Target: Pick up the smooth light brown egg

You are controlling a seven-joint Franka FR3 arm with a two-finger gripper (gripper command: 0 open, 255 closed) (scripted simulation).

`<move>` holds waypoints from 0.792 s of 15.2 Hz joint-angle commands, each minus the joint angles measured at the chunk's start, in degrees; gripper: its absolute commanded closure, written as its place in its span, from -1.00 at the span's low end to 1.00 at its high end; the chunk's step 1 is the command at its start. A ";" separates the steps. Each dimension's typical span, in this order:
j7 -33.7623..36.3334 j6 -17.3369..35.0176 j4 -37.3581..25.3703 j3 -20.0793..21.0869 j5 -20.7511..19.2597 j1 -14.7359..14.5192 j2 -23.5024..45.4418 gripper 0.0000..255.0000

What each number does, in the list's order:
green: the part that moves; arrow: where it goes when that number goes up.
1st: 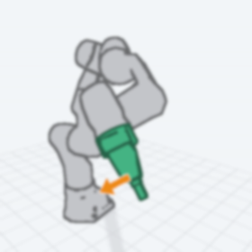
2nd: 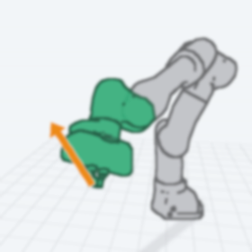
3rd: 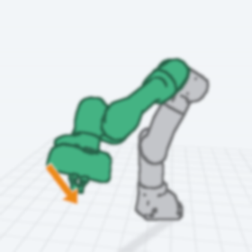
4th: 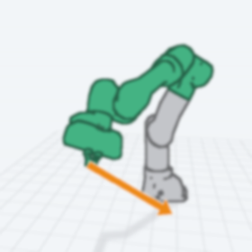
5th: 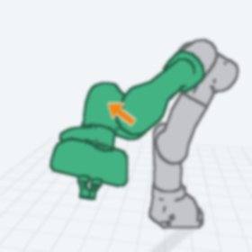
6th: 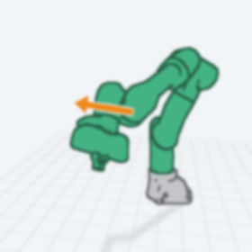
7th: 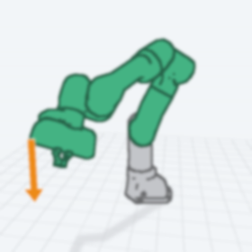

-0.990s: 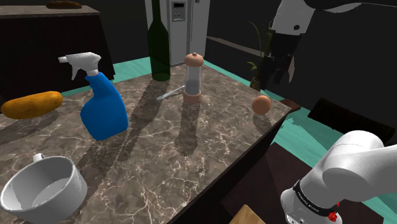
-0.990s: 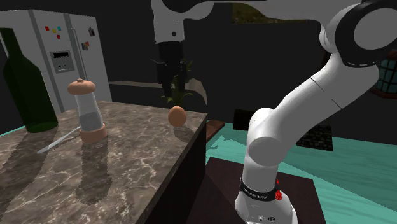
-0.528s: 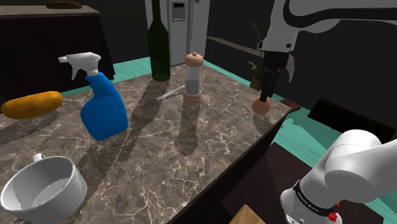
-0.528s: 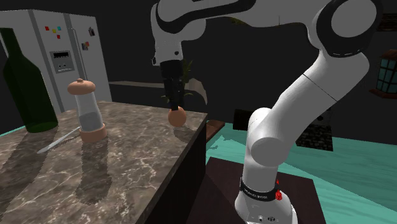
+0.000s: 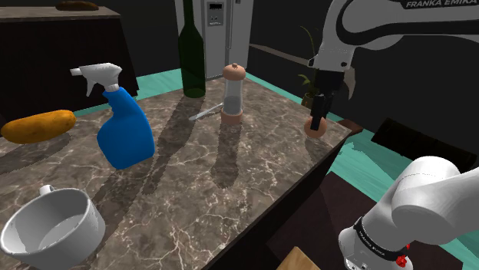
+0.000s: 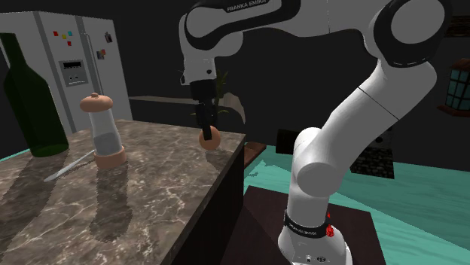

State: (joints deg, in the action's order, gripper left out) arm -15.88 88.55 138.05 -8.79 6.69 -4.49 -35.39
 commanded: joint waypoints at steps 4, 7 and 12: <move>0.00 0.06 0.11 0.00 -0.02 0.00 0.08 1.00; 0.03 -0.04 0.12 0.02 -0.01 0.00 -0.04 1.00; 0.66 -3.79 -3.75 0.11 0.12 -0.13 0.03 1.00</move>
State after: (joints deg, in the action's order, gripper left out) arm -15.43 85.65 135.11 -8.76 6.74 -4.57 -35.27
